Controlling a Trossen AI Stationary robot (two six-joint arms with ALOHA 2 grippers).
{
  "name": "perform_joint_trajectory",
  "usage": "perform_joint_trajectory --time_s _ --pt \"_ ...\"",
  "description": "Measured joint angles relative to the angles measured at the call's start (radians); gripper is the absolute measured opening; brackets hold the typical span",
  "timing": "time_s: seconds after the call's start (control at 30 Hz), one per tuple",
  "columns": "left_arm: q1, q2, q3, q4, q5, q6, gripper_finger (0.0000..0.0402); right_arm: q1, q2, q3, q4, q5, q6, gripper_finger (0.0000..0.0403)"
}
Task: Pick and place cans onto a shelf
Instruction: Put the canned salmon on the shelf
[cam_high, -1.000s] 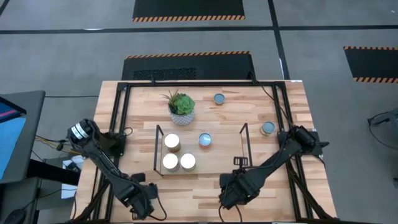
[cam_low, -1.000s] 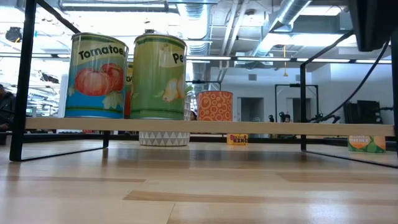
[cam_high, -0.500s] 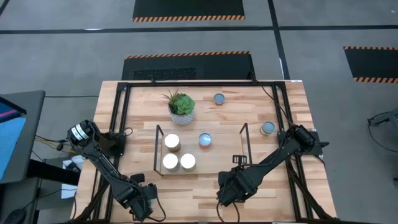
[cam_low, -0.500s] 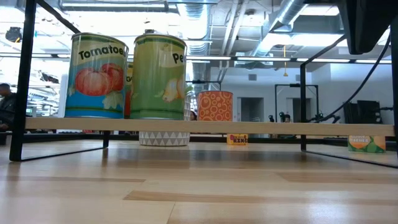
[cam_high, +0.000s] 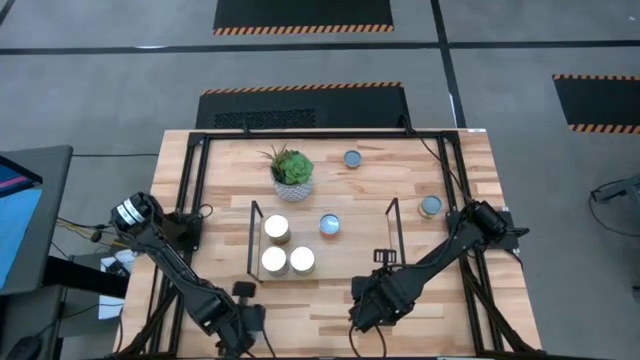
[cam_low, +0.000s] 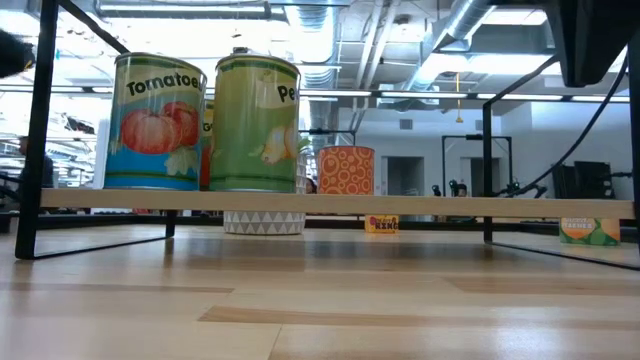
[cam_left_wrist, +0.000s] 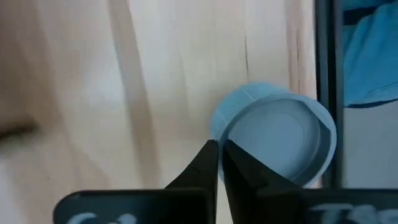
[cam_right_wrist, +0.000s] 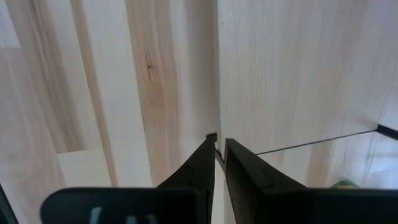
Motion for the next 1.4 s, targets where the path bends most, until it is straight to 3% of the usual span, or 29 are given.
perform_joint_trajectory --time_s 0.2,0.3,0.47,0.8,0.97,1.2,1.3,1.4 --pt "0.131 0.0 0.089 -0.002 -0.191 0.333 0.0 0.032 0.0 0.0 -0.065 -0.003 0.121 0.0061" --pt "0.229 -0.001 0.124 0.022 -0.234 0.472 0.0 0.064 0.0 0.0 -0.101 -0.002 0.202 0.0061" --pt "0.343 -0.002 0.177 0.057 -0.067 0.588 0.0 0.125 0.0 0.0 -0.105 -0.002 0.283 0.0061" --pt "0.422 -0.002 0.364 0.071 -0.135 0.78 0.0 0.245 0.0 0.0 -0.104 -0.002 0.516 0.0061" --pt "0.524 -0.002 0.471 0.099 -0.105 0.898 0.0 0.29 0.0 0.0 -0.104 -0.002 0.636 0.0061" --pt "0.697 -0.003 0.5 0.118 -0.016 0.873 0.0 0.306 0.0 0.0 -0.09 0.0 0.678 0.0061" --pt "0.736 0.009 0.5 0.137 -0.008 0.854 0.0 0.306 0.0 0.0 -0.088 0.0 0.678 0.0061" --pt "0.758 0.056 0.5 0.197 0.067 0.852 0.0 0.309 0.0 0.0 -0.088 0.0 0.678 0.0061"
